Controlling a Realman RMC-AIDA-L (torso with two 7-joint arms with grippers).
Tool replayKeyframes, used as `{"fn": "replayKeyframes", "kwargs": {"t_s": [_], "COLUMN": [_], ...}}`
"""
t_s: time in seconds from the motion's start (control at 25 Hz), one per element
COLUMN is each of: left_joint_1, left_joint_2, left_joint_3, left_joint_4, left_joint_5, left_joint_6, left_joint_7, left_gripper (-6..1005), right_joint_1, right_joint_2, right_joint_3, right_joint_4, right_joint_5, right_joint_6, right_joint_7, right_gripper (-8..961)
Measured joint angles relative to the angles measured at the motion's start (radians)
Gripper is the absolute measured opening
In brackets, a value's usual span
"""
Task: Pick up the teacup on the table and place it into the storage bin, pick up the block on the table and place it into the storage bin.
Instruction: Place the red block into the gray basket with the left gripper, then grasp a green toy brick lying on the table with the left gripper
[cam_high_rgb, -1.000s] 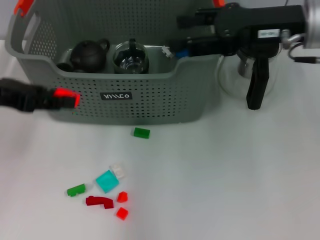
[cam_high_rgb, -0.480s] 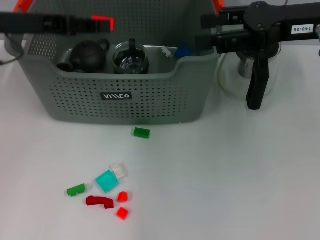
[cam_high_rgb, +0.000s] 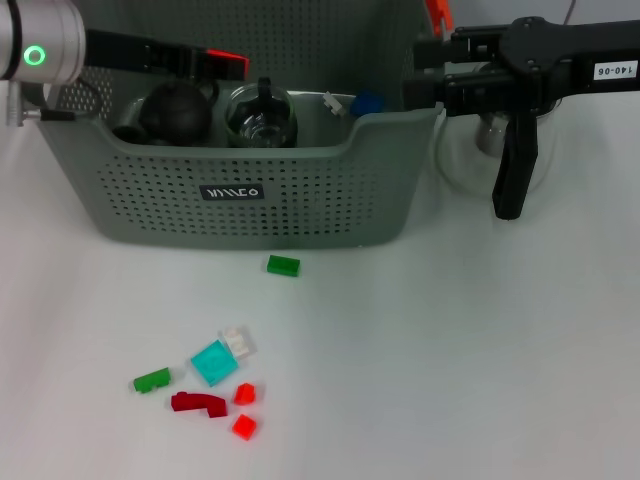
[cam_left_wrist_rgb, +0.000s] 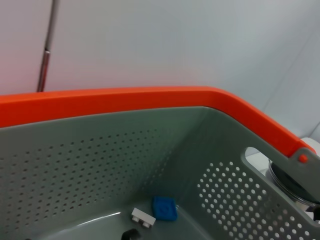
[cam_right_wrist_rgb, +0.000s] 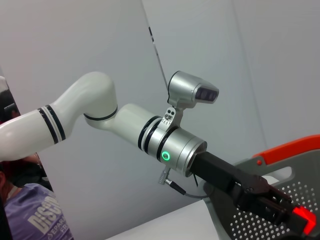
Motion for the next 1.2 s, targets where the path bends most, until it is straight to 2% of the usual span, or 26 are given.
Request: {"fn": "replayKeyframes", "kwargs": {"t_s": [0.2,0.48,0.6,0.8,1.04,1.2], "left_joint_1": [-0.002,-0.003,0.010,0.069,0.137,0.169], "left_joint_2": [-0.006,-0.003,-0.005,-0.018,-0.054,-0.062], "left_joint_3": [0.002,-0.002,-0.007,-0.013,-0.013,-0.009], "left_joint_4": [-0.015,-0.046,-0.108,-0.303,-0.523,-0.564], "left_joint_5": [0.003,0.006,0.005,-0.036,-0.063,-0.041], "left_joint_6": [0.002,0.030,0.078,0.281,0.560,0.669], "left_joint_7": [-0.006,-0.017,-0.030,-0.039,-0.057,-0.071], "left_gripper": [523,682,750,923,922,922], "right_joint_1": [-0.005,-0.006,-0.006,-0.006,-0.006,-0.009], "right_joint_2": [0.004,0.006,0.007,0.007,0.011,0.017], "right_joint_3": [0.001,0.001,0.008,0.014,0.020,0.029], "right_joint_4": [0.001,0.003,0.004,0.004,0.005,0.005], "right_joint_5": [0.003,0.005,0.006,0.020,0.024,0.024], "right_joint_6": [0.008,0.013,0.014,0.007,-0.015,-0.015], "right_joint_7": [-0.012,-0.025,-0.026,-0.027,-0.026,-0.034], "right_gripper": [777,777,777,777,777,777]}}
